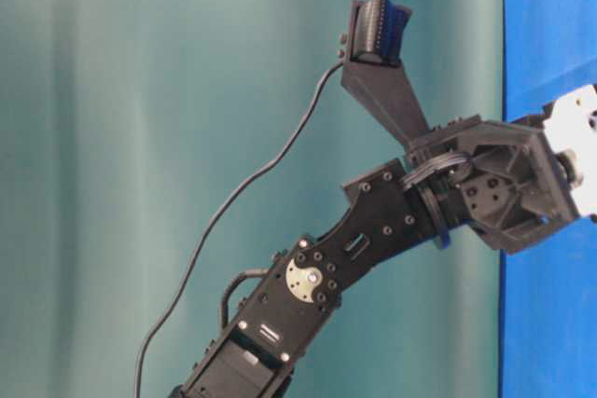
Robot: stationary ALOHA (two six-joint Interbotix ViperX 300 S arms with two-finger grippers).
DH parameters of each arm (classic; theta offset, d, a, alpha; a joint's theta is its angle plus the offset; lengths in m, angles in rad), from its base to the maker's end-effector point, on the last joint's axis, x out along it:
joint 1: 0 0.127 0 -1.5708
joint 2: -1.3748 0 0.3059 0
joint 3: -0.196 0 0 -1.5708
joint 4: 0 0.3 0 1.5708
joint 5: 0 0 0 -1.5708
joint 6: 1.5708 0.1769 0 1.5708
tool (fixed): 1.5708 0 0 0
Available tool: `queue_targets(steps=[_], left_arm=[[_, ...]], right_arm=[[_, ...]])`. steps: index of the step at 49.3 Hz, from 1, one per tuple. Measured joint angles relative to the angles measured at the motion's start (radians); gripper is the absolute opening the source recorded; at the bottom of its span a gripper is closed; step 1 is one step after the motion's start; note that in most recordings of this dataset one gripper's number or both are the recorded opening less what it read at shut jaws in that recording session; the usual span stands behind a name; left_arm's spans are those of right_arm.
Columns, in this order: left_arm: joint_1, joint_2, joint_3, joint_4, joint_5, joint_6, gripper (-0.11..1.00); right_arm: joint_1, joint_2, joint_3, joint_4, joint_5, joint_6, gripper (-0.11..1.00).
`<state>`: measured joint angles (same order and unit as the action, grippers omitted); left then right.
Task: Handover the blue block to the right arm after grasping it with the left arm, then place it in the designated position.
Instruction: 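Rotate the left gripper downward and lower it over the blue cube, then close the left gripper on the blue cube and lift it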
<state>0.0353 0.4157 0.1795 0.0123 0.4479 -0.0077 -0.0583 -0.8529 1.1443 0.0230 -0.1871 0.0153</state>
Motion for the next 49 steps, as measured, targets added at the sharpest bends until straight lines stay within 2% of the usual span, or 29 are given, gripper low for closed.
queue_targets(steps=[5,9,12,16,49], left_arm=[[0.0,0.0,0.0,-0.002,0.0,0.0,0.88],[0.0,0.0,0.0,-0.002,0.0,0.0,0.82],[-0.002,0.0,0.0,0.0,0.0,0.0,0.69],[-0.005,0.0,0.0,0.0,0.0,0.002,0.45],[-0.012,0.0,0.0,0.0,-0.003,0.0,0.46]], right_arm=[[0.0,0.0,0.0,0.0,0.002,0.0,0.93],[-0.002,0.0,0.0,0.0,0.0,0.0,0.93],[-0.003,0.0,0.0,0.0,0.0,0.0,0.93],[-0.005,0.002,0.0,0.0,0.002,0.0,0.93],[-0.006,0.005,0.0,0.0,0.005,0.0,0.93]])
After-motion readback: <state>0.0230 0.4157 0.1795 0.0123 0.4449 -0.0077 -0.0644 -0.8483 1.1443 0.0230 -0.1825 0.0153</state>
